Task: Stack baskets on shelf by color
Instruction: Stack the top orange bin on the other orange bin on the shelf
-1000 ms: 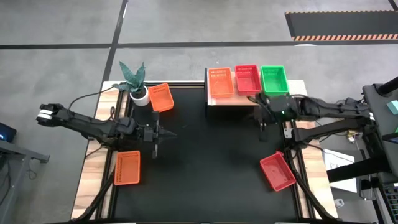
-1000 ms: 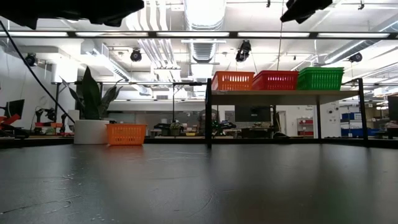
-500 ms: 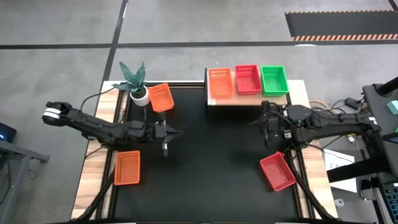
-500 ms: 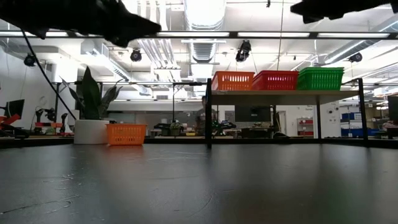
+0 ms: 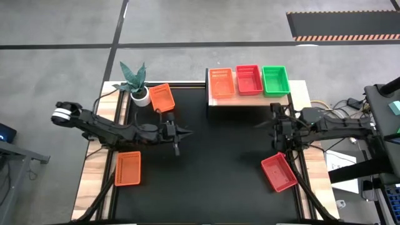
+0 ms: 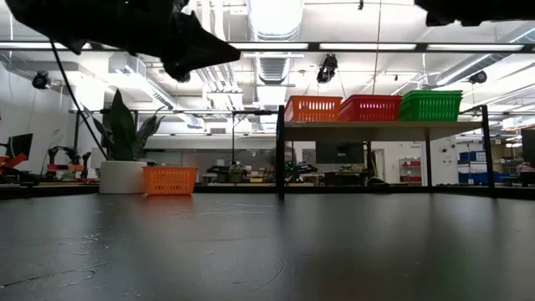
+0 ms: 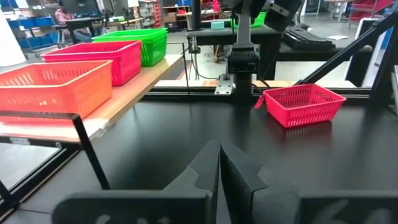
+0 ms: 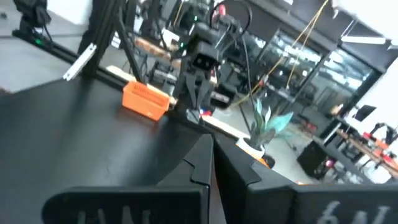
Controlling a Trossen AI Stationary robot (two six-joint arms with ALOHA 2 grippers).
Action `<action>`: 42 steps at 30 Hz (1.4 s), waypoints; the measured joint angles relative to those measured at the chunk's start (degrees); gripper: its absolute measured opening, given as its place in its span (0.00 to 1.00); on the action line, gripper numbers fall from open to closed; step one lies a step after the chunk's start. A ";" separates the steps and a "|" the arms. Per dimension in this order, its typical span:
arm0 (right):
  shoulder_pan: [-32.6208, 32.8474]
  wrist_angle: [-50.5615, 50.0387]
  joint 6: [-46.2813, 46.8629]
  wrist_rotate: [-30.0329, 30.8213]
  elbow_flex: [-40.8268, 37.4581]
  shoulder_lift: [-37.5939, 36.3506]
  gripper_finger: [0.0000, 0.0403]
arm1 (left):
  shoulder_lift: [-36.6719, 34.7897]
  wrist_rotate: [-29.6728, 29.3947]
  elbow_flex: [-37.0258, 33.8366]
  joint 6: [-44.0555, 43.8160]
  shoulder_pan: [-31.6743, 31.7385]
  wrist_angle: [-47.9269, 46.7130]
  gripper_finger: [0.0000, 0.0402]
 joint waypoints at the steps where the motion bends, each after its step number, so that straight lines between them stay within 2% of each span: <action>1: 0.00 0.00 0.00 -0.13 -0.34 -0.91 0.02 | 0.43 0.00 0.53 0.00 0.00 -0.15 0.00; 4: 0.00 -0.09 -0.13 -0.12 -1.13 -3.34 0.02 | 0.90 0.02 2.72 0.05 0.51 -2.89 0.00; 7: 0.00 -0.11 -0.13 -0.12 -1.48 -5.02 0.02 | 0.52 0.01 7.14 -1.00 1.31 -12.32 0.00; 12: 0.00 -1.01 0.06 -0.19 -1.59 -6.40 0.02 | 0.79 0.08 18.12 -1.46 3.39 -35.73 0.00; 16: 0.00 -1.50 0.11 -0.15 -1.55 -6.44 0.02 | 2.28 0.25 26.73 -1.43 8.06 -57.81 0.00; 19: 0.00 -1.33 0.07 -0.15 -1.38 -6.19 0.02 | 3.73 3.84 30.80 -0.58 13.04 -71.11 0.00; 21: 0.00 -1.61 0.06 -0.15 -1.38 -6.26 0.02 | 4.63 7.02 32.03 0.10 16.72 -76.30 0.00; 27: 0.00 -1.53 1.09 -0.15 -1.38 -6.36 0.02 | 8.79 7.98 32.07 1.91 26.23 -84.76 0.00; 30: 0.00 -1.55 1.72 -0.17 -1.38 -6.36 0.02 | 11.74 8.02 32.04 2.22 29.60 -84.72 0.00; 34: 0.00 -1.84 1.98 -0.37 -1.38 -6.36 0.02 | 14.38 8.09 32.10 7.43 32.37 -84.72 0.02; 38: 0.00 -2.29 2.90 -1.70 -1.38 -6.36 0.02 | 15.87 8.01 32.10 11.71 33.70 -84.76 0.11; 42: 0.00 -3.04 3.28 -1.74 -1.38 -6.36 0.02 | 16.80 5.13 31.94 15.05 34.50 -84.74 0.25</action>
